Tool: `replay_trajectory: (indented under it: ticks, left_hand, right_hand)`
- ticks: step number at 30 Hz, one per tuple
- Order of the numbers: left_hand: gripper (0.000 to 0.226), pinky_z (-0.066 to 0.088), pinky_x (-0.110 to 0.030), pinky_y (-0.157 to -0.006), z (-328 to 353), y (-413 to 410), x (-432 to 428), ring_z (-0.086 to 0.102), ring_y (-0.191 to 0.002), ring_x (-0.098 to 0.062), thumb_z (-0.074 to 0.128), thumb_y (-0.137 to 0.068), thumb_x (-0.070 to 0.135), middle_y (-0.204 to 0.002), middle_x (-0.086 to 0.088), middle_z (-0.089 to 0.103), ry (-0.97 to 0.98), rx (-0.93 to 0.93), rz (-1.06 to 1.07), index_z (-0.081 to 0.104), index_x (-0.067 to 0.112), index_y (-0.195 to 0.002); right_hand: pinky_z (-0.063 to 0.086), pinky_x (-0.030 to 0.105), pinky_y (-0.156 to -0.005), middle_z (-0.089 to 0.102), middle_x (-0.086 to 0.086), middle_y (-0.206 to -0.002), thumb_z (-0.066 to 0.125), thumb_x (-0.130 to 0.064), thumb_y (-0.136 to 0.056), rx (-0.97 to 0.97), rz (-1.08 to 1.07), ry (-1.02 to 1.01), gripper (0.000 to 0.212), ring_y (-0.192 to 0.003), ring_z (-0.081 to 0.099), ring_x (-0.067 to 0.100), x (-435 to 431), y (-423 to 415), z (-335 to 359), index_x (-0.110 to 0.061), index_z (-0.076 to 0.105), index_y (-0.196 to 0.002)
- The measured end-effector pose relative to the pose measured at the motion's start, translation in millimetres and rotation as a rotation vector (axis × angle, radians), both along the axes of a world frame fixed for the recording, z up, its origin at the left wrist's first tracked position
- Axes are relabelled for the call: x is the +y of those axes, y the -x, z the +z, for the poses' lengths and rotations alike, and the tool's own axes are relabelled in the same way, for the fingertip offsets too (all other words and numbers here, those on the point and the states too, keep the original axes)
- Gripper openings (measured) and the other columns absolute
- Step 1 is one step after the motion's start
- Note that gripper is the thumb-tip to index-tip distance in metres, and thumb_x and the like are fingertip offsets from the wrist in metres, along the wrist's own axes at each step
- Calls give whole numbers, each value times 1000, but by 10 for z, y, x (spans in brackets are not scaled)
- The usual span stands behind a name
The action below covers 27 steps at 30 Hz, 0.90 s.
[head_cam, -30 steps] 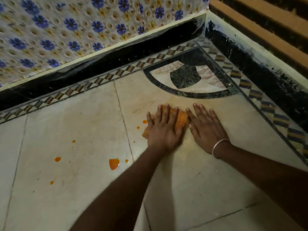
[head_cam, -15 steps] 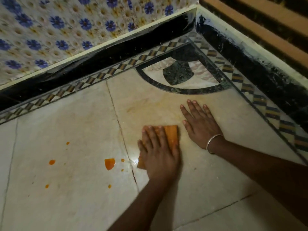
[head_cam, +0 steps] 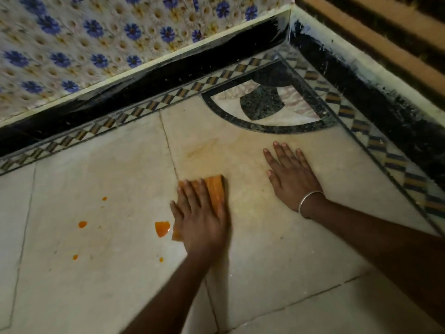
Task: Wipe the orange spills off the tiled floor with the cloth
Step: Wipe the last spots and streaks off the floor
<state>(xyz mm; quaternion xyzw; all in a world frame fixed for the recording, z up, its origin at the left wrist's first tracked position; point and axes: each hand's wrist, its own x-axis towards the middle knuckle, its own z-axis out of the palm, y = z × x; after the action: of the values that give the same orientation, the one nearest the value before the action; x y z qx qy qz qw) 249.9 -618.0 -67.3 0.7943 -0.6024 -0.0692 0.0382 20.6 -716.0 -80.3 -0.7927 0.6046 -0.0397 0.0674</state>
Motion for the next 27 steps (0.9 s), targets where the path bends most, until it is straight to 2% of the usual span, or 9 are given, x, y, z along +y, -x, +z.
replay_trajectory:
  ticks: [3, 8, 12, 17, 21, 23, 25, 26, 27]
  left_hand:
    - [78, -5, -54, -129, -24, 519, 269, -14, -160, -33, 13, -104, 62, -173, -17, -10, -15, 53, -96, 0, 18, -166]
    - [76, -11, -53, -127, 24, 582, -574, -21, -159, -25, 11, -104, 68, -173, -11, -14, -13, 75, -319, -2, 26, -166]
    - [75, -11, -55, -127, 70, 107, -901, -18, -159, -26, 7, -104, 69, -173, -9, -13, -50, 83, -208, -4, 28, -166]
    - [78, -2, -50, -130, 91, 3, -165, -15, -160, -28, 1, -101, 66, -174, -12, -12, -35, 91, -66, -4, 23, -166]
    - [79, -11, -50, -128, 156, 211, 465, -26, -156, -30, 13, -104, 66, -170, -14, -24, -87, 109, -123, -14, 21, -164]
    - [91, -9, -53, -126, 219, 291, 585, -14, -159, -37, 29, -99, 69, -171, -19, -15, -83, 62, -153, -6, 17, -165]
    - [94, 28, -58, -119, 314, 340, 600, 33, -150, -45, 54, -90, 63, -165, -26, 29, -46, -34, -123, 28, 8, -162]
    - [81, 44, -55, -108, 367, 346, 567, 51, -134, -44, 61, -89, 53, -150, -26, 50, -19, -77, -113, 46, 5, -152]
    - [59, 50, -51, -99, 423, 353, 533, 57, -121, -42, 62, -92, 39, -135, -23, 59, -47, -90, -111, 55, 5, -140]
  right_hand:
    - [14, 51, -124, 22, 11, -165, 20, -45, -99, 12, 0, 5, 64, -153, 19, 28, 7, 2, -14, -22, 24, -158]
    - [11, 50, -124, 18, 11, -166, 19, -50, -96, 31, 28, 7, 69, -154, 16, 28, -2, 20, -19, -23, 21, -159]
    - [8, 49, -125, 15, 9, -167, 15, -58, -97, 34, 49, -15, 72, -154, 11, 27, 10, 65, -15, -24, 17, -160]
    - [-5, 40, -124, 1, 3, -169, 7, -65, -89, -77, 82, -136, 79, -155, -4, 19, -37, 132, 77, -30, 11, -160]
    - [-9, 31, -122, 1, -3, -169, 32, -45, -106, -283, 42, -287, 55, -154, -6, 11, -64, 174, 203, -32, 21, -158]
    - [-7, 30, -121, 4, -4, -168, 36, -38, -107, -375, 40, -333, 51, -154, -4, 9, -56, 219, 247, -31, 27, -156]
    - [-6, 29, -121, 5, -4, -168, 36, -37, -107, -405, 56, -379, 49, -154, -3, 9, -39, 269, 277, -32, 30, -155]
    - [-6, 30, -121, 6, -5, -168, 36, -38, -107, -409, 60, -392, 49, -154, -3, 9, -31, 286, 291, -32, 31, -155]
    - [-5, 30, -122, 7, -5, -167, 36, -39, -107, -410, 57, -402, 48, -154, -3, 9, 3, 302, 296, -31, 33, -154]
